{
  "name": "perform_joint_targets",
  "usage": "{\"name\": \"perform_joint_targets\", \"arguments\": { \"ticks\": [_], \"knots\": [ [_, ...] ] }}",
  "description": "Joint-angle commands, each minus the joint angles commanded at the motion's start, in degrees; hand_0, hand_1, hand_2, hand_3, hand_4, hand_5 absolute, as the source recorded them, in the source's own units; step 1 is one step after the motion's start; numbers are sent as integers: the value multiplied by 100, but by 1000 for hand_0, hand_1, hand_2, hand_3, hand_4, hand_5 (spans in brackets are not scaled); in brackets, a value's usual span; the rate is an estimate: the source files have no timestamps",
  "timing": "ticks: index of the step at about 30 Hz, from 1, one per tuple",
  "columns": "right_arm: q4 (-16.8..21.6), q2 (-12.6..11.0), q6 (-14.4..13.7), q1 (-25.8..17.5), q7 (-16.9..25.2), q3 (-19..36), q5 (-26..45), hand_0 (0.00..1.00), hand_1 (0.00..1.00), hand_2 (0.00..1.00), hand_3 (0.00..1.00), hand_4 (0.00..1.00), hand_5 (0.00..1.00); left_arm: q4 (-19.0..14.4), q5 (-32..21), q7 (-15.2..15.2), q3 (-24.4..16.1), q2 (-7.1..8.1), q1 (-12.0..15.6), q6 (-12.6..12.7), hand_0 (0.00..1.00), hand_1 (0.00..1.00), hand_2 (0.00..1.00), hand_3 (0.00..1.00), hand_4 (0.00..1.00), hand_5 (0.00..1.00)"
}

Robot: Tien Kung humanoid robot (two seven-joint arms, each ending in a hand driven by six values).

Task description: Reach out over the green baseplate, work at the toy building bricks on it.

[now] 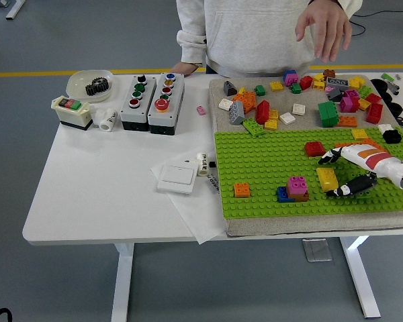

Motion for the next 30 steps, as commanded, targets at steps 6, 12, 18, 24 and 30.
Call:
{"name": "perform_joint_targets", "arguments": {
  "ticks": [6, 12, 18, 24, 30],
  "knots": [
    [-96, 41, 2, 29, 0, -54, 6, 780, 675, 710, 665, 925, 391, -2, -1, 3, 0, 4, -13, -8, 722, 723, 707, 598, 659, 603],
    [-155, 59, -30, 33, 0, -87, 20, 759, 665, 696, 627, 903, 394, -2, -28, 1, 14, 8, -27, -6, 722, 723, 706, 598, 660, 604],
    [-135, 34, -101, 13, 0, -76, 64, 724, 640, 675, 587, 885, 403, 0, -7, -1, 8, 14, -35, -18, 723, 722, 707, 598, 660, 604],
    [-102, -7, -129, 8, 0, -79, 71, 702, 622, 659, 572, 875, 402, 1, -21, -6, 16, 17, -42, -17, 722, 723, 706, 598, 660, 604],
    [-69, -2, -126, 10, 0, -73, 54, 690, 616, 648, 560, 869, 417, 1, -49, -4, 35, 12, -53, -11, 722, 723, 706, 598, 660, 603]
  ]
}}
